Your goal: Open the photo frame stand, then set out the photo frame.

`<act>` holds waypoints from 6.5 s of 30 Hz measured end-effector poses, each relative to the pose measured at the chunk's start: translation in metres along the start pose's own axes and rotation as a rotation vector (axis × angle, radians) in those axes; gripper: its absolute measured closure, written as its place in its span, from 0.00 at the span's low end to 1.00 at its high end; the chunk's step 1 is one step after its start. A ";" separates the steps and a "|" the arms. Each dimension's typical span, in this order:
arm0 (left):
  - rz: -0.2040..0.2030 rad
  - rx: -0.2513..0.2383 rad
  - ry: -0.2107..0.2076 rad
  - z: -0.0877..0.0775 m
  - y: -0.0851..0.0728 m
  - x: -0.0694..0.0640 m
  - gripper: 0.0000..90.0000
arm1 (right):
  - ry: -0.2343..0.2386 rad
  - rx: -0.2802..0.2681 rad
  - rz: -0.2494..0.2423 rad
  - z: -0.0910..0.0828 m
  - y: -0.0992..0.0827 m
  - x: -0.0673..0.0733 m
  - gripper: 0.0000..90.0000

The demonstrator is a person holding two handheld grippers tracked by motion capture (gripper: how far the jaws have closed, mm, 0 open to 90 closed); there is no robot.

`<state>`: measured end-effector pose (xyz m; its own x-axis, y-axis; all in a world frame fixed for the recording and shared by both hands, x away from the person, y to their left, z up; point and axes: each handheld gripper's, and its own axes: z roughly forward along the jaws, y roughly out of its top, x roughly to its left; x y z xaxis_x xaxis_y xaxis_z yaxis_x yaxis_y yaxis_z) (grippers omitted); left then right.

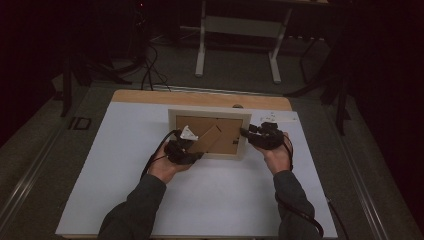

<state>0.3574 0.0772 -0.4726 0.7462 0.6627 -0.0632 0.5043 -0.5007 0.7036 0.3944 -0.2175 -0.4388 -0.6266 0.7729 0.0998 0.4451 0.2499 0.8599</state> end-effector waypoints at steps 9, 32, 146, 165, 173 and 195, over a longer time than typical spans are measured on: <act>-0.013 0.003 0.002 0.000 0.001 0.003 0.80 | -0.018 -0.014 -0.023 -0.001 -0.001 0.005 0.69; -0.045 -0.017 0.035 0.007 0.005 0.002 0.83 | -0.092 -0.021 -0.089 -0.002 -0.002 0.017 0.69; -0.121 -0.155 -0.013 -0.019 -0.030 0.002 0.69 | -0.029 0.057 -0.210 -0.011 -0.031 0.039 0.60; -0.202 -0.247 0.014 -0.056 -0.033 0.011 0.71 | 0.030 0.125 -0.214 -0.012 -0.040 0.036 0.66; -0.243 -0.273 0.072 -0.068 -0.028 0.022 0.69 | -0.005 0.127 -0.180 -0.015 -0.045 0.025 0.87; -0.281 -0.292 0.177 -0.065 -0.005 0.038 1.00 | 0.007 -0.026 0.021 -0.009 -0.012 0.009 1.00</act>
<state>0.3552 0.1412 -0.4329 0.4990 0.8485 -0.1762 0.5138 -0.1259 0.8486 0.3769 -0.2189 -0.4438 -0.6216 0.7739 0.1210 0.4417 0.2187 0.8701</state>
